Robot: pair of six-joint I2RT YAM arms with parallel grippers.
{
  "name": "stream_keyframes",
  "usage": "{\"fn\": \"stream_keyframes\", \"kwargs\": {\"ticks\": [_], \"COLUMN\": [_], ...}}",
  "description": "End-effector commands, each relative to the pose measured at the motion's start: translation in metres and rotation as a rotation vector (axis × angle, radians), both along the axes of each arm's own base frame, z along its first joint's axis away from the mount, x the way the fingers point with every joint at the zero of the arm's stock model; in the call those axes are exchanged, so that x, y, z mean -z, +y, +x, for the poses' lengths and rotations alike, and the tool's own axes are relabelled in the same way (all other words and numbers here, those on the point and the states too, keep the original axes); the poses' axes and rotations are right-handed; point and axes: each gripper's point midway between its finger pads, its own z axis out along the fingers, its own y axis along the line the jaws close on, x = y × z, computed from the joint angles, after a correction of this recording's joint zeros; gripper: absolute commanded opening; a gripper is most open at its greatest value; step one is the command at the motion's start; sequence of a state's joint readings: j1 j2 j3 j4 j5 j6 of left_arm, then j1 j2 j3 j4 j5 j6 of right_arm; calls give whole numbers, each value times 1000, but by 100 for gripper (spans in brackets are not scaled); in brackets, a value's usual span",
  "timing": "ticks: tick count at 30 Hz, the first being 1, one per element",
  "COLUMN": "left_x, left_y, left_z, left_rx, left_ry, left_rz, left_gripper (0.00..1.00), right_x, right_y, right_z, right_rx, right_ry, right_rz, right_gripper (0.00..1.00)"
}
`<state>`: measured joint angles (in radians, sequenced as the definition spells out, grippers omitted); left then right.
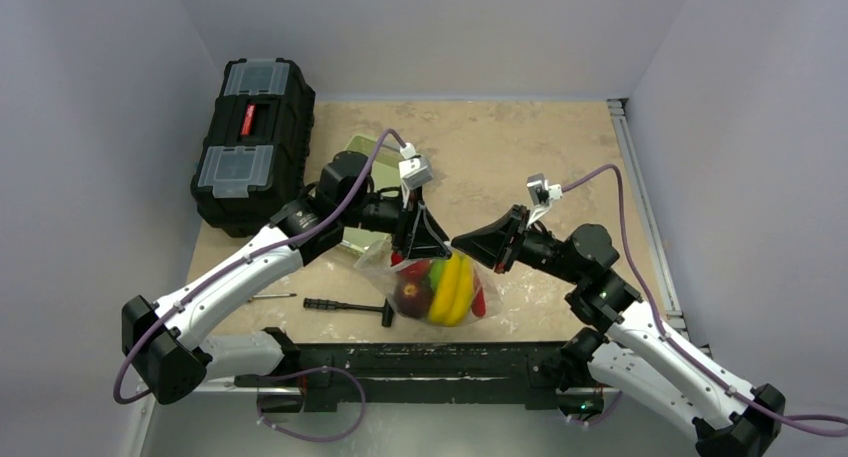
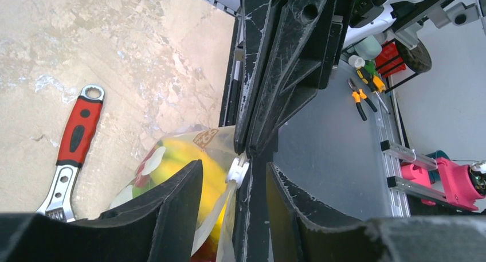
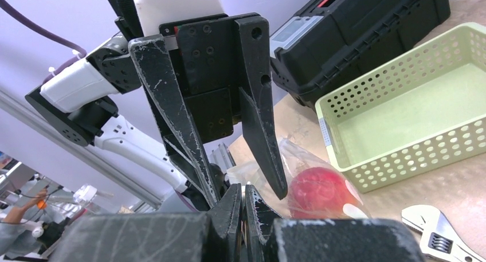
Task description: Place the food in the zip-top bag and seal the zipper
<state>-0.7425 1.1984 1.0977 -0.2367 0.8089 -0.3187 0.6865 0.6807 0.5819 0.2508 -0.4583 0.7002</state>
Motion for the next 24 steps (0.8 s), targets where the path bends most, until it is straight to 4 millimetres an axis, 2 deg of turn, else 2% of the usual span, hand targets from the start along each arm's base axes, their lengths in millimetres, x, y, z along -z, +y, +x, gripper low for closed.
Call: {"fn": "stream_keyframes", "kwargs": {"ticks": [1,3,9,14,24], "left_x": [-11,-11,-9,-1,18], "left_y": [-8,-9,-10,-3,8], "left_z": [-4,-3,3,7,-4], "left_rx": [32,25,-10,-66,-58], "left_ry": [-32,-32,-33,-37,-2], "left_rz": [-46,-44,-46,-32,34], "left_gripper": [42,36,0,0,0], "right_x": [-17,-18,-17,-17,-22], "right_y": [-4,-4,-6,-24,-74], "right_z": [1,1,4,20,51], "right_rx": [24,22,50,196,532], "right_ry": [-39,-38,-23,-15,6], "right_rz": [54,54,45,24,13], "right_gripper": [0,0,0,0,0]}}
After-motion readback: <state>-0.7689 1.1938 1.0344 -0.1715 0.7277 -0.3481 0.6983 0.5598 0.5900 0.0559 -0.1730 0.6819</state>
